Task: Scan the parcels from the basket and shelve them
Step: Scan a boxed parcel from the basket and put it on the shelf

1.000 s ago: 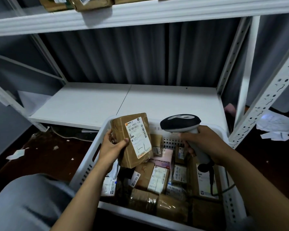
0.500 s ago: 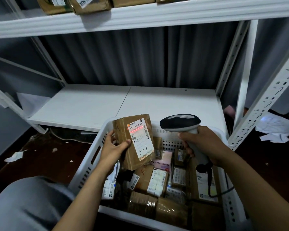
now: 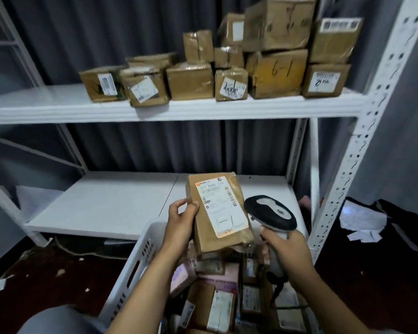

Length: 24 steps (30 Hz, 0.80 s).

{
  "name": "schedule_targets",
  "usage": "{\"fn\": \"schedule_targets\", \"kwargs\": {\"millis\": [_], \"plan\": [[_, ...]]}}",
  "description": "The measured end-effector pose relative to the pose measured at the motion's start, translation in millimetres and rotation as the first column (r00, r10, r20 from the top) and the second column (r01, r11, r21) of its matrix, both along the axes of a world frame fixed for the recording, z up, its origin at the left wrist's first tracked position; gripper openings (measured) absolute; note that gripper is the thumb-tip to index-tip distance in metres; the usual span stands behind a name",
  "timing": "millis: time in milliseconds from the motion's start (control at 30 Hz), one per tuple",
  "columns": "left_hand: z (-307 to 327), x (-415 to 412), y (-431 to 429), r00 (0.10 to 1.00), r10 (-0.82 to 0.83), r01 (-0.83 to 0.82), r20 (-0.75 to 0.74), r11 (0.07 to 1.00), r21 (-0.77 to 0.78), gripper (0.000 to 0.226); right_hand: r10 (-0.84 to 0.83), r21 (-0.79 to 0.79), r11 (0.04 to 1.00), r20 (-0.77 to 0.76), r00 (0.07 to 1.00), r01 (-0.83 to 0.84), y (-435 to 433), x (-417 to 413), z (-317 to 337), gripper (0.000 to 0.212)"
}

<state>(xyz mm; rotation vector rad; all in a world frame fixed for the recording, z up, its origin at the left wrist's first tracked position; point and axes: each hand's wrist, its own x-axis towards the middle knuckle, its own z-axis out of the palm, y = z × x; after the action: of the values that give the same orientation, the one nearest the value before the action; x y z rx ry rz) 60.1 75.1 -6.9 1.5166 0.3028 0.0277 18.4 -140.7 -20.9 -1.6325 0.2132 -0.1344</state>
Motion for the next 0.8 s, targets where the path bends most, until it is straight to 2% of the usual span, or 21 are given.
{"fn": "schedule_targets", "kwargs": {"millis": [133, 233, 333, 367, 467, 567, 667, 800], "plan": [[49.3, 2.4, -23.8, 0.998, -0.03, 0.034, 0.06, 0.997, -0.07, 0.034, -0.092, 0.153, 0.986, 0.12, 0.989, 0.074, 2.0, -6.6, 51.8, 0.02], [81.1, 4.4, -33.9, 0.991, -0.061, 0.074, 0.117, 0.992, -0.106, 0.037, -0.101, 0.182, 0.981, 0.192, 0.976, 0.066, 1.0, -2.6, 83.6, 0.018], [122.6, -5.6, -32.1, 0.953, -0.223, 0.249, 0.204, 0.962, -0.11, 0.025, -0.14, 0.215, 0.973, 0.265, 0.954, 0.083, 2.0, -1.9, 124.2, 0.009], [136.5, -9.2, -30.4, 0.932, -0.282, 0.309, 0.227, 0.946, -0.095, 0.031, -0.151, 0.22, 0.972, 0.294, 0.944, 0.087, 3.1, -0.8, 137.5, 0.008], [161.9, -10.4, -18.0, 0.867, -0.443, 0.457, 0.227, 0.889, -0.014, 0.081, -0.152, 0.232, 0.97, 0.353, 0.923, 0.071, 8.1, 3.6, 172.2, 0.013], [179.0, -15.3, -3.8, 0.812, -0.54, 0.547, 0.222, 0.837, 0.036, 0.105, -0.132, 0.206, 0.977, 0.359, 0.924, 0.059, 15.9, 9.0, 194.7, 0.005], [189.0, -10.6, 5.2, 0.806, -0.515, 0.527, 0.291, 0.849, 0.045, 0.101, -0.109, 0.19, 0.981, 0.359, 0.927, 0.042, 24.6, 16.6, 212.7, 0.009], [202.2, -1.6, 11.4, 0.817, -0.379, 0.382, 0.435, 0.92, 0.084, 0.086, -0.067, 0.126, 0.992, 0.396, 0.916, 0.019, 39.2, 30.8, 237.5, 0.021]]}}
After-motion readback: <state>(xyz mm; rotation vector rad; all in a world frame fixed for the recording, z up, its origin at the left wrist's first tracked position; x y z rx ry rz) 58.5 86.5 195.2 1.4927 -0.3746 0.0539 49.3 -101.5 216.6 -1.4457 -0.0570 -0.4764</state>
